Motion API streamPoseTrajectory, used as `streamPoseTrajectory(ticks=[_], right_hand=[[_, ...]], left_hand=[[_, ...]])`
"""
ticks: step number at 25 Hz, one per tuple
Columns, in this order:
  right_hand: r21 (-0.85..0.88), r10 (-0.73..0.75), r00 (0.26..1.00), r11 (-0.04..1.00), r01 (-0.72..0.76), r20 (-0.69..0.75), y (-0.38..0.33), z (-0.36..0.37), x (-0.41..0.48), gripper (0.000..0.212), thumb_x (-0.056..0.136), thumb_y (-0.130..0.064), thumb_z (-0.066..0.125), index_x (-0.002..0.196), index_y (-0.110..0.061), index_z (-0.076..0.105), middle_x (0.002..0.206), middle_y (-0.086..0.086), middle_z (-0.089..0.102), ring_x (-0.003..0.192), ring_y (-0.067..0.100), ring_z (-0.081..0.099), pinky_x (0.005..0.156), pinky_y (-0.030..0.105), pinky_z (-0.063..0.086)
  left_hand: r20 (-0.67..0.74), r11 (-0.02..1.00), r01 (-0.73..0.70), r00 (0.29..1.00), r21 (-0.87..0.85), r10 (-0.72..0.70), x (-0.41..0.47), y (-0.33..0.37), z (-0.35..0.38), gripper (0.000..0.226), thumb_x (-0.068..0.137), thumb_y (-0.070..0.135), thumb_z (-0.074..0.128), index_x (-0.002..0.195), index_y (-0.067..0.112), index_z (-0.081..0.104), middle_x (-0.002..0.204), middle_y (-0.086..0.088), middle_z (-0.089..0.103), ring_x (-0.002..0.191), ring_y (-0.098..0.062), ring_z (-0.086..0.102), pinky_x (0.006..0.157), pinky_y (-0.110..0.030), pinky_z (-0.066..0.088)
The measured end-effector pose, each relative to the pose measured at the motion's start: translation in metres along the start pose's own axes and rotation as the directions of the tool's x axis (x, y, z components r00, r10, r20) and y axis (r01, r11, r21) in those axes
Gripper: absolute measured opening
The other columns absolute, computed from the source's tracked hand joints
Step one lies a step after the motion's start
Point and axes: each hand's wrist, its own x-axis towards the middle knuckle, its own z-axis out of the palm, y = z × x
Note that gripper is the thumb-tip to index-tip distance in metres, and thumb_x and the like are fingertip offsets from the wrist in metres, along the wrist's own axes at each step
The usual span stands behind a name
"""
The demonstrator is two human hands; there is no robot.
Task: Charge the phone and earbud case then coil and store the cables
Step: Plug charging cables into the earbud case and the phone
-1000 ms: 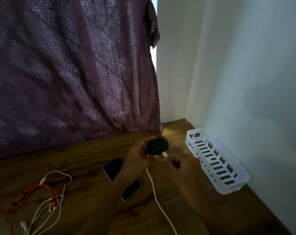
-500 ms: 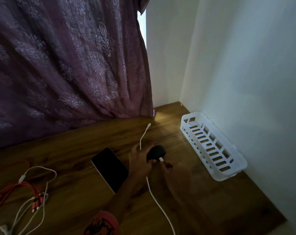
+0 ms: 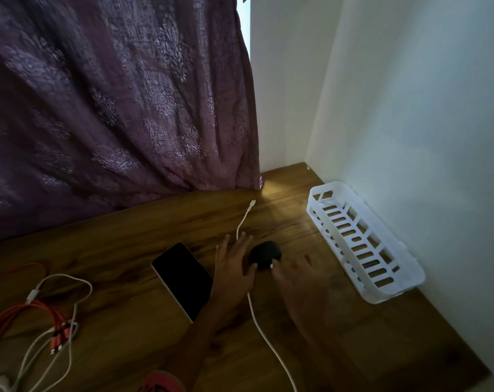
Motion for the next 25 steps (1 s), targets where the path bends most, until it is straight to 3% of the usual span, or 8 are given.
streamPoseTrajectory(ticks=[1, 3, 6, 10, 14, 17, 22, 25], right_hand=[[0.004, -0.068, 0.997, 0.998, 0.068, -0.025, -0.005, -0.004, 0.009, 0.041, 0.093, -0.049, 0.037, 0.101, -0.021, 0.066, 0.097, -0.002, 0.061, 0.092, 0.017, 0.056, 0.078, 0.03, 0.042], [0.142, -0.029, 0.999, 0.989, 0.032, -0.023, -0.026, -0.011, 0.03, 0.031, 0.091, -0.045, 0.046, 0.104, -0.022, 0.064, 0.1, -0.005, 0.058, 0.094, 0.011, 0.053, 0.079, 0.023, 0.042], [0.215, 0.031, 0.999, 0.976, -0.023, -0.034, -0.055, 0.006, 0.068, 0.025, 0.09, -0.036, 0.055, 0.101, -0.015, 0.064, 0.093, 0.0, 0.061, 0.086, 0.014, 0.057, 0.074, 0.028, 0.049], [0.166, 0.077, 0.995, 0.982, -0.086, 0.055, -0.063, 0.04, 0.112, 0.031, 0.087, -0.039, 0.059, 0.093, -0.009, 0.063, 0.084, 0.007, 0.065, 0.08, 0.022, 0.061, 0.068, 0.037, 0.051], [0.145, 0.206, 0.967, 0.963, -0.228, 0.153, -0.065, 0.061, 0.133, 0.037, 0.087, -0.037, 0.061, 0.102, -0.004, 0.057, 0.1, 0.012, 0.061, 0.09, 0.025, 0.06, 0.071, 0.035, 0.048], [0.096, 0.243, 0.955, 0.96, -0.261, 0.169, -0.067, 0.067, 0.137, 0.025, 0.091, -0.022, 0.056, 0.106, -0.002, 0.055, 0.109, 0.014, 0.058, 0.097, 0.027, 0.058, 0.072, 0.032, 0.044], [0.155, 0.297, 0.944, 0.935, -0.318, 0.146, -0.075, 0.053, 0.132, 0.017, 0.084, -0.023, 0.061, 0.089, -0.007, 0.062, 0.083, 0.005, 0.062, 0.072, 0.016, 0.058, 0.055, 0.025, 0.039], [0.449, 0.365, 0.913, 0.796, -0.406, 0.18, -0.088, 0.044, 0.116, 0.011, 0.078, -0.018, 0.067, 0.074, -0.007, 0.066, 0.066, 0.002, 0.064, 0.056, 0.011, 0.057, 0.048, 0.02, 0.04]], left_hand=[[-0.028, 0.999, 0.036, 0.999, -0.034, -0.037, 0.001, -0.005, -0.003, 0.059, 0.088, 0.023, 0.059, 0.141, 0.027, 0.034, 0.152, 0.008, 0.026, 0.144, -0.019, 0.002, 0.117, -0.043, 0.006], [-0.088, 0.992, 0.109, 0.989, -0.066, -0.115, 0.0, -0.013, -0.01, 0.054, 0.088, 0.022, 0.059, 0.139, 0.024, 0.038, 0.152, 0.006, 0.028, 0.144, -0.019, 0.006, 0.116, -0.041, 0.011], [-0.183, 0.98, 0.187, 0.963, -0.061, -0.195, -0.004, -0.028, -0.02, 0.047, 0.088, 0.016, 0.06, 0.133, 0.017, 0.046, 0.149, -0.002, 0.035, 0.143, -0.024, 0.013, 0.115, -0.043, 0.017], [-0.256, 0.975, 0.22, 0.945, 0.029, -0.205, -0.01, -0.045, -0.029, 0.043, 0.087, 0.012, 0.061, 0.129, 0.011, 0.05, 0.144, -0.007, 0.042, 0.142, -0.032, 0.015, 0.114, -0.049, 0.008], [-0.259, 0.96, 0.228, 0.949, 0.162, -0.181, -0.012, -0.057, -0.034, 0.042, 0.088, 0.02, 0.059, 0.129, 0.012, 0.05, 0.144, -0.006, 0.043, 0.143, -0.031, 0.015, 0.113, -0.046, -0.002], [-0.243, 0.942, 0.231, 0.955, 0.245, -0.171, -0.017, -0.063, -0.032, 0.037, 0.09, 0.027, 0.056, 0.123, 0.012, 0.056, 0.143, -0.006, 0.045, 0.142, -0.03, 0.018, 0.113, -0.045, -0.003], [-0.266, 0.95, 0.238, 0.947, 0.199, -0.182, -0.018, -0.06, -0.033, 0.038, 0.089, 0.028, 0.058, 0.123, 0.011, 0.056, 0.144, -0.008, 0.043, 0.141, -0.03, 0.021, 0.113, -0.046, 0.007], [-0.408, 0.918, 0.377, 0.862, 0.119, -0.301, -0.031, -0.053, -0.041, 0.046, 0.087, 0.025, 0.063, 0.126, 0.006, 0.051, 0.146, -0.013, 0.038, 0.138, -0.034, 0.028, 0.11, -0.047, 0.024]])
